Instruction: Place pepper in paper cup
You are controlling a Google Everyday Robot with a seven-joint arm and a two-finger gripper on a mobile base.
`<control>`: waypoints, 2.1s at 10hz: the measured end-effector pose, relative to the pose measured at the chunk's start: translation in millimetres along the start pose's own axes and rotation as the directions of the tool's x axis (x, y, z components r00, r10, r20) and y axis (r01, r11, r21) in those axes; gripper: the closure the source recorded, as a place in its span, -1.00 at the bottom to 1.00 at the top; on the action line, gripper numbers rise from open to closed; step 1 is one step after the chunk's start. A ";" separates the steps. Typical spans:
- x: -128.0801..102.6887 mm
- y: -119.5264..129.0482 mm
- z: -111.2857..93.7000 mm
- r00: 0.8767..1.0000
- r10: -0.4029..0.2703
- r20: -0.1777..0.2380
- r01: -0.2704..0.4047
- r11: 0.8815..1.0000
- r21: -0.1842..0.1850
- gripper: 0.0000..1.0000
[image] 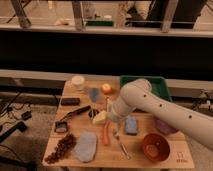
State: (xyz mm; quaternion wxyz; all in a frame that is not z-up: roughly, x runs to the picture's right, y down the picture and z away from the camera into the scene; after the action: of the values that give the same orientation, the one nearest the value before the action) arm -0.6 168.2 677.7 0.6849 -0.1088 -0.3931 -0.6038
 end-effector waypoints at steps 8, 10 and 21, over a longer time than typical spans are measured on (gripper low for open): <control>3.7 -7.9 36.0 0.989 -0.135 0.065 0.143 0.978 -0.155 -0.60; 3.9 -7.9 39.9 0.988 -0.134 0.082 0.145 0.977 -0.159 -0.60; 15.8 -7.2 82.5 0.983 -0.122 0.136 0.144 0.975 -0.171 -0.60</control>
State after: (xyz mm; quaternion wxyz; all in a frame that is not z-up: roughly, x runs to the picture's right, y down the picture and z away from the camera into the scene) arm -41.3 206.2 741.1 0.6043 -0.1812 -0.3854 -0.6734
